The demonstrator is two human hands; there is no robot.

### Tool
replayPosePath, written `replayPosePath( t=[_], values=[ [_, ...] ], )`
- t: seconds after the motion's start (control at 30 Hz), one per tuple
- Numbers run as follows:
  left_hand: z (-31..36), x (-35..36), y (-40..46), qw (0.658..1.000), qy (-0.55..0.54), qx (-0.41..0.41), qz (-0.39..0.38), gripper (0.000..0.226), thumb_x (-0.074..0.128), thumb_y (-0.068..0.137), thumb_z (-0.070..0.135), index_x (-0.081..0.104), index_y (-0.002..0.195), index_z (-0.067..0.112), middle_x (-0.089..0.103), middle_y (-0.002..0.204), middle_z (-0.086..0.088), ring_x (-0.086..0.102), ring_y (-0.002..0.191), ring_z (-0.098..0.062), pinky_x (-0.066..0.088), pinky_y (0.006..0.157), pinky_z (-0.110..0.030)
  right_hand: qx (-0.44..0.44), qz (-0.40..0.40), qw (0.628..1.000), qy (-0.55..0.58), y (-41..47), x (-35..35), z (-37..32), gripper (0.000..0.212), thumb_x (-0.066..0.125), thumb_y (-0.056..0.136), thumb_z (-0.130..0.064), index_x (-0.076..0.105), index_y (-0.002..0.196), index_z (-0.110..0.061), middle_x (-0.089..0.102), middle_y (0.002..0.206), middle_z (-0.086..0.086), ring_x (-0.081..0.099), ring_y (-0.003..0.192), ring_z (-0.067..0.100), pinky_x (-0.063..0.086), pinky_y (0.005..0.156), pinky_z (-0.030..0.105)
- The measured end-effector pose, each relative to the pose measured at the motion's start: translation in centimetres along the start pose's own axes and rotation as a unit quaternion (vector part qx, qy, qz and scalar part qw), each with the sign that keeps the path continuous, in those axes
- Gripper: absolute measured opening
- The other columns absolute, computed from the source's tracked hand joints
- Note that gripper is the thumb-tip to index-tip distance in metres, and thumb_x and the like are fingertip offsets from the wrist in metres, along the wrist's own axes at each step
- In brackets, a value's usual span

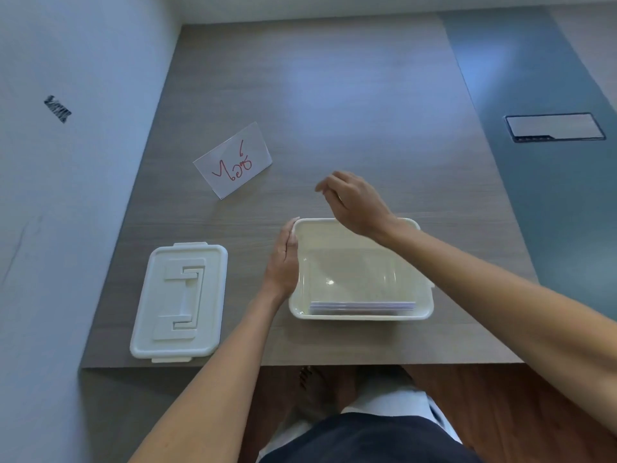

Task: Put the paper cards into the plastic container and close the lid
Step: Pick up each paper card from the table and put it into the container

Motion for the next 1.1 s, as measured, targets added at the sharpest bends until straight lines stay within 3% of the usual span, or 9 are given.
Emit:
replayPosePath(
  t=[0.2,0.33,0.43,0.57,0.63,0.7,0.8,0.9,1.1],
  values=[
    [0.0,0.0,-0.1,1.000,-0.015,-0.008,-0.004,0.039,0.030,0.107,0.032,0.045,0.143,0.029,0.049,0.138,0.021,0.040,0.122,0.022,0.027,0.101,-0.002,-0.035,-0.068,0.996,-0.038,7.5,3.0,0.1,0.034,0.039,0.098,-0.017,0.064,0.120,-0.008,0.065,0.114,0.012,0.065,0.093,0.033,0.046,0.085,0.038],
    [-0.5,0.0,-0.1,0.999,-0.025,-0.019,-0.005,0.042,0.029,0.107,0.034,0.042,0.147,0.031,0.043,0.148,0.021,0.034,0.136,0.011,0.023,0.105,-0.002,-0.070,-0.114,0.989,-0.070,11.9,5.3,-0.3,0.039,0.037,0.101,-0.025,0.053,0.134,-0.010,0.058,0.131,0.012,0.063,0.104,0.033,0.043,0.092,0.041],
    [-0.7,0.0,0.0,1.000,-0.021,-0.019,-0.004,0.042,0.028,0.107,0.032,0.042,0.147,0.032,0.043,0.148,0.021,0.032,0.135,0.015,0.022,0.105,-0.001,-0.096,-0.133,0.982,-0.095,15.3,7.3,-0.5,0.044,0.041,0.101,-0.031,0.047,0.140,-0.011,0.048,0.144,0.011,0.059,0.117,0.032,0.041,0.100,0.042],
    [-0.7,0.2,0.0,1.000,-0.007,-0.022,-0.014,0.043,0.026,0.108,0.031,0.040,0.148,0.029,0.042,0.149,0.018,0.032,0.136,0.013,0.022,0.107,-0.004,-0.140,-0.174,0.960,-0.169,19.3,9.8,-1.3,0.066,0.052,0.097,-0.038,0.025,0.152,-0.015,0.020,0.161,0.014,0.027,0.145,0.033,0.027,0.116,0.044],
    [-0.6,0.1,0.1,1.000,-0.001,-0.017,-0.013,0.043,0.026,0.108,0.029,0.040,0.148,0.028,0.043,0.149,0.017,0.034,0.136,0.011,0.024,0.108,-0.007,-0.162,-0.195,0.945,-0.205,21.0,10.9,-2.2,0.080,0.056,0.095,-0.041,0.011,0.156,-0.016,0.008,0.164,0.015,0.013,0.149,0.034,0.020,0.119,0.045],
    [-0.7,0.1,-0.1,1.000,-0.006,-0.021,-0.017,0.042,0.026,0.108,0.029,0.040,0.148,0.030,0.044,0.148,0.017,0.034,0.136,0.010,0.025,0.109,-0.010,-0.156,-0.211,0.938,-0.225,22.3,12.2,-2.9,0.086,0.057,0.094,-0.041,0.003,0.156,-0.014,0.009,0.163,0.014,0.010,0.150,0.034,0.017,0.119,0.044],
    [-0.8,0.1,0.0,1.000,-0.009,-0.025,-0.015,0.042,0.025,0.107,0.031,0.040,0.146,0.034,0.044,0.145,0.021,0.033,0.135,0.012,0.024,0.107,-0.009,-0.137,-0.251,0.924,-0.254,23.4,14.0,-3.6,0.070,0.056,0.095,-0.038,0.022,0.152,-0.014,0.034,0.151,0.014,0.027,0.142,0.034,0.019,0.116,0.044],
    [-0.9,0.1,0.1,0.999,-0.013,-0.030,-0.016,0.041,0.025,0.107,0.032,0.040,0.146,0.036,0.043,0.143,0.025,0.033,0.134,0.015,0.023,0.105,-0.006,-0.159,-0.247,0.917,-0.271,22.8,14.2,-4.2,0.042,0.059,0.094,-0.019,0.047,0.133,-0.013,0.053,0.129,0.012,0.054,0.117,0.031,0.031,0.106,0.040],
    [-0.8,0.2,0.0,0.999,-0.019,-0.026,-0.007,0.041,0.026,0.107,0.032,0.042,0.146,0.033,0.044,0.146,0.022,0.033,0.134,0.014,0.023,0.104,-0.004,-0.185,-0.235,0.924,-0.240,19.9,11.8,-3.2,0.029,0.052,0.090,0.003,0.058,0.116,-0.008,0.061,0.117,0.011,0.062,0.107,0.030,0.045,0.090,0.038]
  ],
)
Point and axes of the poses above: each hand's wrist, its own y-axis towards the middle knuckle, its own x-axis out of the palm, z = x × y, the point moved 3 cm from there along y, towards the middle knuckle
